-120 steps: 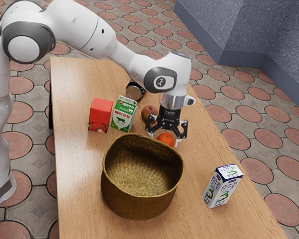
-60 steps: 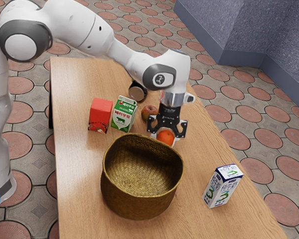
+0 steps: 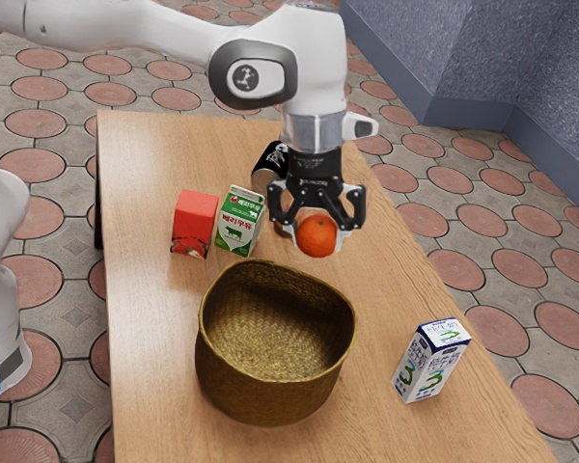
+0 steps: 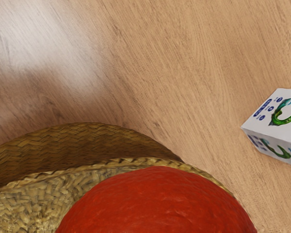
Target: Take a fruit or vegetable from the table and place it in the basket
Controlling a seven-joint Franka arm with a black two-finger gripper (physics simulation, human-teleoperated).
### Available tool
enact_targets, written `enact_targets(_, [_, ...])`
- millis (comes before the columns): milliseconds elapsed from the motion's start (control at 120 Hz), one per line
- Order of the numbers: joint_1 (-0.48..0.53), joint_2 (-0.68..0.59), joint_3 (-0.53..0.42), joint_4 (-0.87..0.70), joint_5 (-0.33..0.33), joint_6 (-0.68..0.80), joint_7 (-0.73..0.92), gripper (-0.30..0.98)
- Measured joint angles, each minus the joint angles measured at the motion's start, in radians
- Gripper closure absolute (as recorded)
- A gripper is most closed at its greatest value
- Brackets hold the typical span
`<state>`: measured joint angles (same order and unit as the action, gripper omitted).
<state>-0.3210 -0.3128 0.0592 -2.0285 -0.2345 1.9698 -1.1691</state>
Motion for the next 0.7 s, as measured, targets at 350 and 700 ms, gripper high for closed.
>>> enact_targets(350, [0.0,-0.001,-0.105,-0.003,-0.028,-0.032,-0.181,0.34])
enact_targets(700, [0.05,0.022,-0.047,0.002,-0.043,-0.031,-0.284,0.04])
